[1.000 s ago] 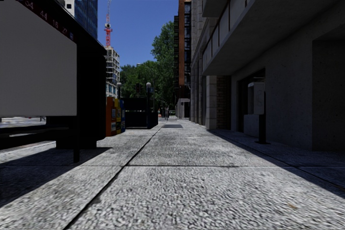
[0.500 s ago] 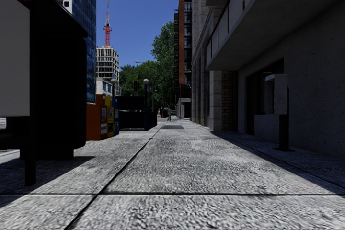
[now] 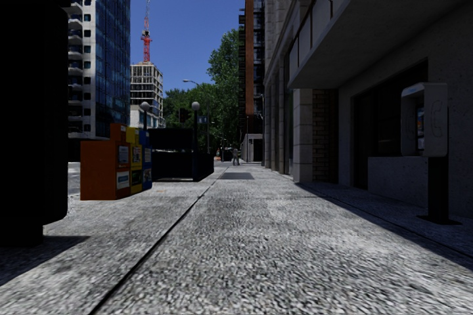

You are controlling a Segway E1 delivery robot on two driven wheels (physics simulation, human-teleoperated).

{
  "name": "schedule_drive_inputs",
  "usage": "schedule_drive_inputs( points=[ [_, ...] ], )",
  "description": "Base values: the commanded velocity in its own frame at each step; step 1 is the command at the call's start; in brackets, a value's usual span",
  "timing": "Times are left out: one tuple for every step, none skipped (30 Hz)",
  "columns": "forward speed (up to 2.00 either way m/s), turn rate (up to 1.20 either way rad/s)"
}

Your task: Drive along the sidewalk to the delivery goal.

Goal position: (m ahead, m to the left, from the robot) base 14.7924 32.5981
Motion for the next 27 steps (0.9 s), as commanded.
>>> schedule_drive_inputs(
  points=[
    [2.0, 0.0],
    [2.0, 0.0],
    [2.0, 0.0],
    [2.0, 0.0],
    [2.0, 0.0],
    [2.0, 0.0],
    [2.0, 0.0],
    [2.0, 0.0],
    [2.0, 0.0],
    [2.0, 0.0],
    [2.0, 0.0],
    [2.0, 0.0],
    [2.0, 0.0],
    [2.0, 0.0],
    [2.0, 0.0],
    [2.0, 0.0],
    [2.0, 0.0],
    [2.0, 0.0],
    [2.0, 0.0],
    [2.0, 0.0],
    [2.0, 0.0],
    [2.0, 0.0],
    [2.0, 0.0],
    [2.0, 0.0],
    [2.0, 0.0],
    [2.0, 0.0],
    [2.0, 0.0]
  ],
)
